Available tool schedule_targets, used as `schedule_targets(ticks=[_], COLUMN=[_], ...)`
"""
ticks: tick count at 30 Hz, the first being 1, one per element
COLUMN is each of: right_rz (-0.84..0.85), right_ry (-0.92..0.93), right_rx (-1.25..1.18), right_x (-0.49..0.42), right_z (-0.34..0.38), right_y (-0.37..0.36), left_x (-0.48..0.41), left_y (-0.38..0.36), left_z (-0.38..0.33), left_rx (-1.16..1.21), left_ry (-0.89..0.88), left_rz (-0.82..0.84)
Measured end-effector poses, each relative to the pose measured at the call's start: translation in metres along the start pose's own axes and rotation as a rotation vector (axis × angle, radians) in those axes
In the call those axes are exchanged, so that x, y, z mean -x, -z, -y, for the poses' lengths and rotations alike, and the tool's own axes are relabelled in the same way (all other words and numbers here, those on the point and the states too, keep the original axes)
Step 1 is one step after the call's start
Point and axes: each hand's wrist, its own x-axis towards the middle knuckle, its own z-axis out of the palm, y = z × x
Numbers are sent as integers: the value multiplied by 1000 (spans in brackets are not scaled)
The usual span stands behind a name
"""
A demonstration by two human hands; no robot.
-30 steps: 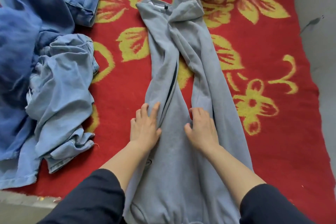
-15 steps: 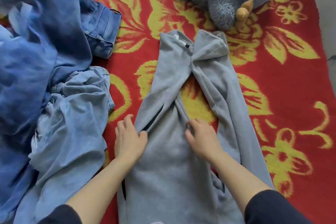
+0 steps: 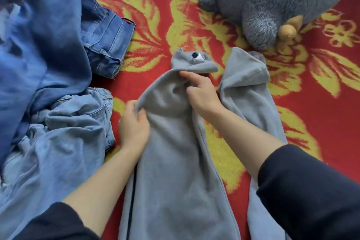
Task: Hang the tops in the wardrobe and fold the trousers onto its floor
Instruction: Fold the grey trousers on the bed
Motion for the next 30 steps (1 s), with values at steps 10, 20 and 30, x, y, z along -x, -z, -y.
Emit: schedule_targets(ticks=[10, 20, 30], right_rz=[-86, -63, -340], right_ry=[-118, -378, -337], right_rx=[232, 242, -88], right_x=[-62, -103, -116], right_z=[-6, -13, 5], right_y=[4, -14, 6], left_x=[-54, -95, -145], left_y=[4, -5, -26], left_z=[2, -14, -73], left_rx=[-405, -469, 64], left_ry=[47, 252, 210], left_rz=[243, 447, 112])
